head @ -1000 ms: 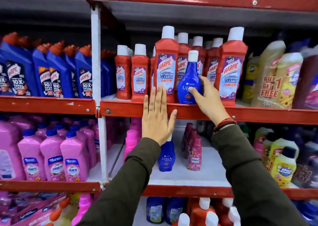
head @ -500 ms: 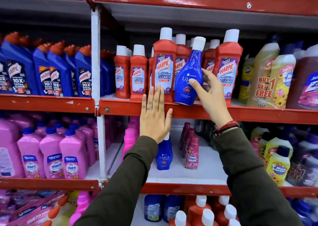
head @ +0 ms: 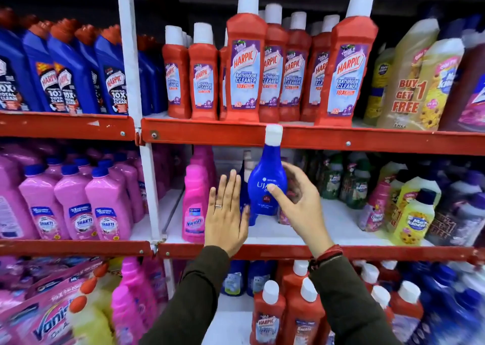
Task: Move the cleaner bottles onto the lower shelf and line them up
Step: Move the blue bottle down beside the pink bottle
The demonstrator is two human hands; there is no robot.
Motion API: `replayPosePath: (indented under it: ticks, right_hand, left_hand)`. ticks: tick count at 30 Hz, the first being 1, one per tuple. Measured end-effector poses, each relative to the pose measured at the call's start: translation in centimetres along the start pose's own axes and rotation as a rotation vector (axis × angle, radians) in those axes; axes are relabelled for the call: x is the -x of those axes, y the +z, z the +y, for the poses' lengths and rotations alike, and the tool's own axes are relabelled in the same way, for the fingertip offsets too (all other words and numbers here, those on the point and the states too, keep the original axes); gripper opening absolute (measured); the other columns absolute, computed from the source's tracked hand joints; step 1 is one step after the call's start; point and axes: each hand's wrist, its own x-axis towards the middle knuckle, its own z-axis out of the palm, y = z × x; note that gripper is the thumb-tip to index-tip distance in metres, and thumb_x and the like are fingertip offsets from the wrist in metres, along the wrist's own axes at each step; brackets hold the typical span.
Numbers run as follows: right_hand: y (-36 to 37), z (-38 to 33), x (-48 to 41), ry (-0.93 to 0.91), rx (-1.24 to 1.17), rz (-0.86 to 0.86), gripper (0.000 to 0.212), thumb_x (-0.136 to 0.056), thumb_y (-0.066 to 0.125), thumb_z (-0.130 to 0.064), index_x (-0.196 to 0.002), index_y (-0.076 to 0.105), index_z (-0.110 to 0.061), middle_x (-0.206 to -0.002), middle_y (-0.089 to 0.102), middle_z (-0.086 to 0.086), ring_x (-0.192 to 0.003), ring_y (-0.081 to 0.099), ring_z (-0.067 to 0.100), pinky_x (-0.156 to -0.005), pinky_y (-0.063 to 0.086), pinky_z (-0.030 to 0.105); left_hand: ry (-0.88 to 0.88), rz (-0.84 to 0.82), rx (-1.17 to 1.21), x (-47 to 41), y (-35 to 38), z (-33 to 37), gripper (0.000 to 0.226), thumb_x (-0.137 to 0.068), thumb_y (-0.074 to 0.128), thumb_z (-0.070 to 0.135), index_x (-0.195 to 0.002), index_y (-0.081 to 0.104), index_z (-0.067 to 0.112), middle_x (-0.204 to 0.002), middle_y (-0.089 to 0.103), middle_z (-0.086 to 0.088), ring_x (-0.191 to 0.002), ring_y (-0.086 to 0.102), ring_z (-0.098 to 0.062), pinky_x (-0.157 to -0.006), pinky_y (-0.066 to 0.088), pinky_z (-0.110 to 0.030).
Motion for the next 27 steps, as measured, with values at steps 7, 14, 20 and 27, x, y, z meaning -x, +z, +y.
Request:
replayPosePath:
  ticks: [7, 14, 20, 27]
  right_hand:
    - [1.4, 6.7, 2.7, 0.161, 0.045, -0.085, 0.048, -0.088, 0.073, -0.01, -0.126, 0.057, -0.034, -0.126, 0.067, -0.008, -0.117, 0.065, 0.01, -0.094, 0.055, 0.026]
    - [3.6, 10.8, 2.3, 0.262, 0.045, -0.16, 0.048, -0.091, 0.07, -0.007, -0.135, 0.052, -0.015, -0.133, 0.061, 0.006, -0.122, 0.06, 0.018, -0.086, 0.052, 0.011]
    - [4.2, 12.6, 2.8, 0.326, 0.019, -0.173, 0.051, -0.093, 0.066, -0.003, -0.14, 0.048, -0.01, -0.139, 0.056, 0.008, -0.127, 0.057, 0.021, -0.089, 0.052, 0.011]
    - [3.9, 12.7, 2.8, 0.361, -0.036, -0.216, 0.052, -0.095, 0.062, -0.002, -0.142, 0.043, -0.013, -0.143, 0.052, 0.007, -0.131, 0.053, 0.021, -0.098, 0.054, 0.023]
  left_hand:
    - [-0.155, -0.298, 0.046, 5.8, 3.4, -0.1, 0.07, -0.102, 0.026, 0.035, -0.164, 0.008, 0.007, -0.173, -0.001, -0.008, -0.162, 0.003, -0.025, -0.13, 0.001, -0.04]
    - [-0.229, -0.438, 0.019, 6.9, 4.6, -0.4, 0.07, -0.103, 0.017, 0.037, -0.163, 0.002, 0.006, -0.174, -0.003, -0.013, -0.162, -0.002, -0.028, -0.133, 0.004, -0.045]
    - [-0.217, -0.466, -0.007, 6.8, 4.4, -0.4, 0.07, -0.102, 0.016, 0.036, -0.163, 0.002, 0.005, -0.174, -0.002, -0.014, -0.162, 0.0, -0.028, -0.133, 0.005, -0.045]
    - [-0.207, -0.497, -0.026, 6.8, 4.5, -0.4, 0.069, -0.105, 0.022, 0.035, -0.163, 0.001, 0.004, -0.174, -0.004, -0.014, -0.162, -0.002, -0.029, -0.133, 0.005, -0.046]
